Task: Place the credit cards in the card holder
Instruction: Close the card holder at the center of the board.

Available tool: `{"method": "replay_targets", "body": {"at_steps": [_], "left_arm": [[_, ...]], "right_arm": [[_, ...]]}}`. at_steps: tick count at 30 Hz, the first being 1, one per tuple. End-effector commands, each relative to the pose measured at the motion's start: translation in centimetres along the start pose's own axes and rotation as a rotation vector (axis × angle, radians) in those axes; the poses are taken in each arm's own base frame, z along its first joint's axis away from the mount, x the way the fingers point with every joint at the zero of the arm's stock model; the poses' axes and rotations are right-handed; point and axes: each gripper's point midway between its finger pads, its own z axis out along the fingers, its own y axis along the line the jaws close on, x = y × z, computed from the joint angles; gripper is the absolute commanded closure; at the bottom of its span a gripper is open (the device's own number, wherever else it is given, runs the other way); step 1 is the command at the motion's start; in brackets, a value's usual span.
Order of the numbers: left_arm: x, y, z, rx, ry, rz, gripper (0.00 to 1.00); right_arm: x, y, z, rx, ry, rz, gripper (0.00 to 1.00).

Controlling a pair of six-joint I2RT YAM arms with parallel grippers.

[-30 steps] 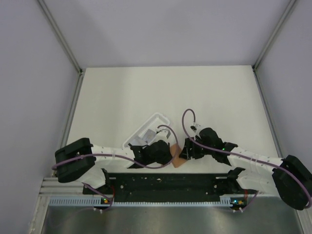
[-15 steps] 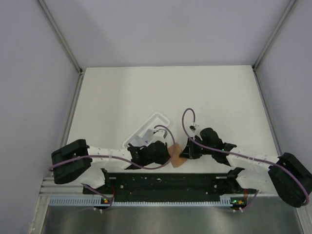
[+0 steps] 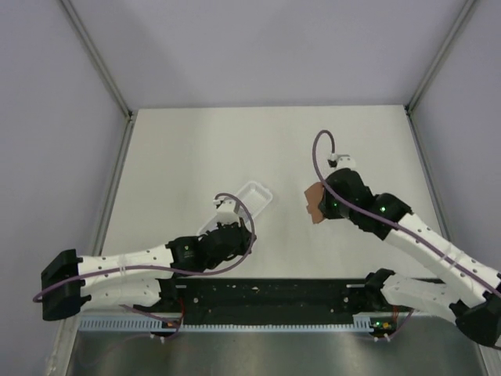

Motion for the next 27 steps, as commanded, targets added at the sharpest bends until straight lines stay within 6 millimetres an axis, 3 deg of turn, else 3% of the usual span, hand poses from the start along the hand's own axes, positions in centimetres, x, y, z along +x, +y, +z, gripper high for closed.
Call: {"method": "replay_targets", "body": {"at_steps": [1,4,9,14,17,18,20,22,25,27], "left_arm": [[-0.7,0.8,-0.2,-0.046,-0.018,0.029,1.00],[-0.3,0.9,-0.1,-0.049,-0.010,0.018,1.00],[0.3,1.1,0.2,-0.047,-0.001,0.010,1.00],[0.8,1.6,0.2,-0.057,0.013,0.010,1.00],[0.9,2.0,0.1,-0.064,0.008,0.003,1.00],[0.9,2.2,0.0,-0.067,0.006,0.000,1.00],[0.9,2.3,0.0,-0.070,0.001,-0.006,1.00],[0.9,2.4,0.0,-0.070,0.001,-0.008,1.00],[0.8,2.0,0.1,-0.062,-0.001,-0.009,1.00],[0.8,1.6,0.4,-0.052,0.003,-0.001,1.00]], "right_arm": [[2.1,-6.6,-1.4,0.423,0.121,-0.169,1.00],[3.0,-5.8,-0.7,0.430,0.159,-0.238,1.00],[7.0,-3.7,2.1,0.430,0.245,-0.392,1.00],[10.0,-0.4,3.7,0.263,0.264,-0.369,1.00],[11.6,4.2,3.7,-0.027,0.294,-0.325,0.63],[11.3,6.6,3.5,-0.161,0.263,-0.298,0.51],[10.7,9.8,2.2,-0.365,0.220,-0.273,0.38],[9.6,11.5,0.7,-0.477,0.173,-0.250,0.36],[7.5,10.8,-0.3,-0.484,0.090,-0.194,0.36],[6.2,7.4,0.5,-0.329,0.032,-0.132,0.39]]}}
